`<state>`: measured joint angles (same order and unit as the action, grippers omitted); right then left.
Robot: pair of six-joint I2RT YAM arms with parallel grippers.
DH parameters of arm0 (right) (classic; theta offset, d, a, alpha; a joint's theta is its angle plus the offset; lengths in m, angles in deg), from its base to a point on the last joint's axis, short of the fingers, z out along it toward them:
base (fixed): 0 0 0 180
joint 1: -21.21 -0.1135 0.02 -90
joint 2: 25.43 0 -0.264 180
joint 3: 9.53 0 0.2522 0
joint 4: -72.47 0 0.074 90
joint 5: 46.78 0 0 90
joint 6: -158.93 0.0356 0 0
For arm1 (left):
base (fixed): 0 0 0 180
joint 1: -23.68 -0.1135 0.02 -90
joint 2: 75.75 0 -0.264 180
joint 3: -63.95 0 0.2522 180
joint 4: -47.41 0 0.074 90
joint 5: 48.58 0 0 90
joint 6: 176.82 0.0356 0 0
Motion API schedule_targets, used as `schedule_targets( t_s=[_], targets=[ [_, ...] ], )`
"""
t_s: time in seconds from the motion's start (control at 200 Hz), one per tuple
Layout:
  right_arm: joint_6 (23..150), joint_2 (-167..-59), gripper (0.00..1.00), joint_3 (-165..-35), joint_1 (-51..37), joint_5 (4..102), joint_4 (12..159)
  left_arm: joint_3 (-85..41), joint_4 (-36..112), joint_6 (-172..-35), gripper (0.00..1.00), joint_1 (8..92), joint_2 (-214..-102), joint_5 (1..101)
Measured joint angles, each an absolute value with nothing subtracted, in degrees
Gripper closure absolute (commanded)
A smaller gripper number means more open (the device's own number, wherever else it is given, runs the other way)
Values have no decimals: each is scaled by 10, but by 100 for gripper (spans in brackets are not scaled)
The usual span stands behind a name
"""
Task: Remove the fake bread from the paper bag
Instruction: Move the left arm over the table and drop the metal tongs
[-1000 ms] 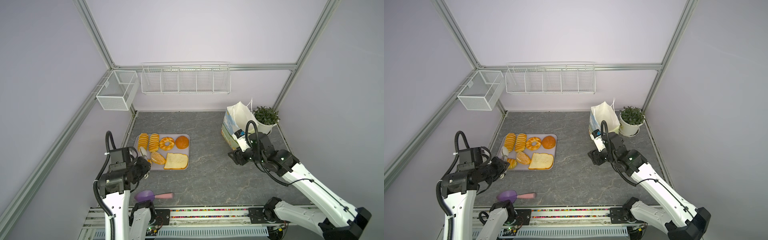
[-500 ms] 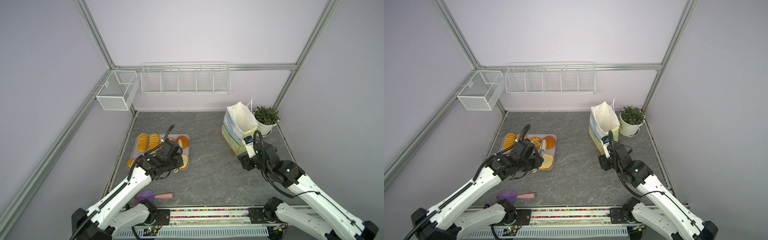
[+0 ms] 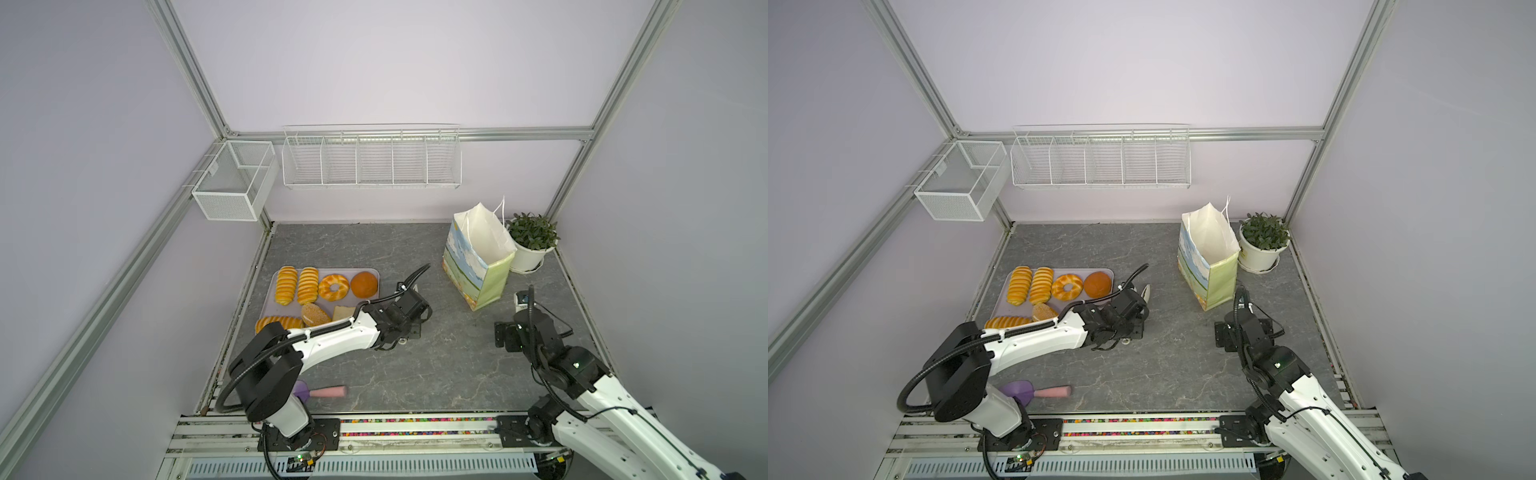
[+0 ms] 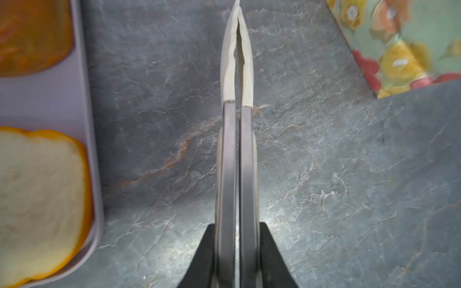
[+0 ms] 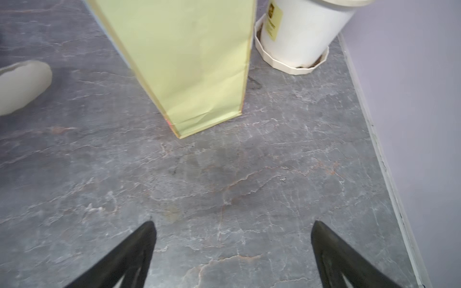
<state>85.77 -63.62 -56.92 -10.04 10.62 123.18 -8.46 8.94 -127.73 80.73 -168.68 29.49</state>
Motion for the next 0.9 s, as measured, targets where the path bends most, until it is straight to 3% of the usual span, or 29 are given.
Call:
schedule_targets(
  t_s=[0.295, 0.315, 0.465, 0.745, 0.9],
  targets=[
    [863, -628, 11, -561, -49, 77, 1185, -115, 102, -1281, 54, 837, -1790, 281],
    [860, -628, 11, -559, -47, 74, 1180, -115, 102, -1283, 44, 837, -1791, 281],
    [835, -632, 11, -540, -33, 59, 1141, -131, 92, -1276, 26, 840, -1788, 271],
    [788, -663, 11, -521, 24, 66, 1044, -165, 27, -1242, 23, 840, -1735, 211],
    [762, -686, 11, -482, 57, 76, 965, -183, -8, -1182, 16, 831, -1681, 145]
  ],
)
